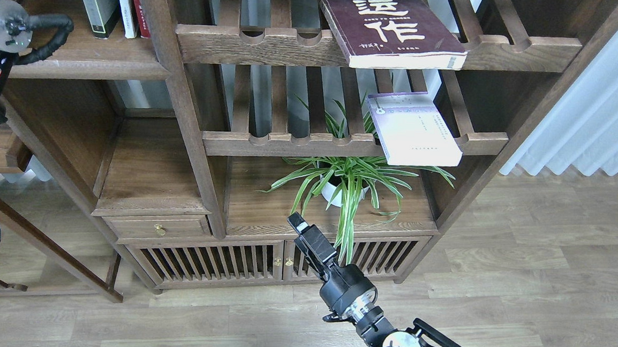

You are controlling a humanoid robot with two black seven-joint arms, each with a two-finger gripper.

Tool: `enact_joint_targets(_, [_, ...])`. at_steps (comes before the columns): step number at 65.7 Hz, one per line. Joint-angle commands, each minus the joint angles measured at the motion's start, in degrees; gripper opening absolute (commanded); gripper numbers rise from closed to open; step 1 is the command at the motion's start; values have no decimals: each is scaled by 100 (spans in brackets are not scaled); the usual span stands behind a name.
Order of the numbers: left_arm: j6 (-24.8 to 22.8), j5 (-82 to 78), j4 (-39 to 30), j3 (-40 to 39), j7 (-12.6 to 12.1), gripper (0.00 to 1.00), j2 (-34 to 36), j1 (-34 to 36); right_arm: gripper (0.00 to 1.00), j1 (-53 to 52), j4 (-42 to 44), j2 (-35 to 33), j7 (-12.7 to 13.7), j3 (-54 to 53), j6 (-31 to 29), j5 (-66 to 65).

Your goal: Organize books on shelf

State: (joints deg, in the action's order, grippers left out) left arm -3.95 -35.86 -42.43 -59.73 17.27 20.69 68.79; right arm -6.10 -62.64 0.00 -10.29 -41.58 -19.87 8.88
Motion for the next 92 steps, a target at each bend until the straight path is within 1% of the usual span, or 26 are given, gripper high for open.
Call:
enact_joint_targets(1, [0,0,-29,-109,14,38,-21,73,98,47,-3,0,0,-8,0,0])
enact_joint_targets(10, [0,9,-143,-214,-48,38,23,117,98,118,-3,0,-8,-17,0,-18])
enact_joint_targets(16, [-53,9,-468,-302,-145,37,216,12,98,118,-3,0,0,-52,0,-44])
enact_joint_targets(17, [-62,35,-712,-329,-162,37,434,-136,98,118,-3,0,0,-87,-8,-44])
enact_joint_targets(25, [-62,202,-1223,-513,-136,37,664,-375,98,118,-46,0,-8,-105,-79,-44])
enact_joint_targets(33, [-62,404,-1978,-987,-153,38,875,-1015,98,100,-64,0,-8,-140,-131,-44])
enact_joint_targets(38, [-62,413,-2226,-1225,-110,39,866,-1245,98,100,-117,0,0,-184,-140,-44])
enact_joint_targets(43, [-79,422,-2463,-1489,-101,43,875,-1500,98,100,-178,0,0,-201,-140,-44])
enact_joint_targets(48, [-123,422,-2831,-1787,-74,44,831,-1825,98,109,-213,0,-8,-210,-149,-44])
enact_joint_targets(52, [-158,457,-3052,-1884,-48,45,796,-2010,98,118,-257,0,-8,-219,-149,-44])
enact_joint_targets(60, [-167,641,-3570,-2060,-74,48,708,-2396,98,161,-310,0,-8,-298,-254,-35])
enact_joint_targets(65, [-176,668,-3676,-2245,-57,49,691,-2616,98,205,-328,0,-8,-333,-299,-35])
enact_joint_targets(66, [-280,668,-3685,-2471,-57,54,612,-2677,98,258,-415,0,-8,-342,-316,-35])
enact_joint_targets(73, [-579,668,-3685,-2824,-57,54,366,-2695,99,337,-503,0,0,-351,-316,-35])
enact_joint_targets(76, [-677,677,-3685,-2878,-57,54,216,-2713,98,337,-503,0,-8,-351,-316,-35])
enact_joint_targets(84, [-1265,721,-3685,-2930,-101,55,-434,-2704,98,337,-503,0,-8,-368,-316,-35])
enact_joint_targets(88, [-1660,721,-3685,-2930,-127,54,-881,-2704,99,337,-503,0,-8,-386,-316,-35])
enact_joint_targets(92, [-1802,712,-3685,-2895,-136,54,-1207,-2704,98,355,-495,0,0,-377,-307,-44])
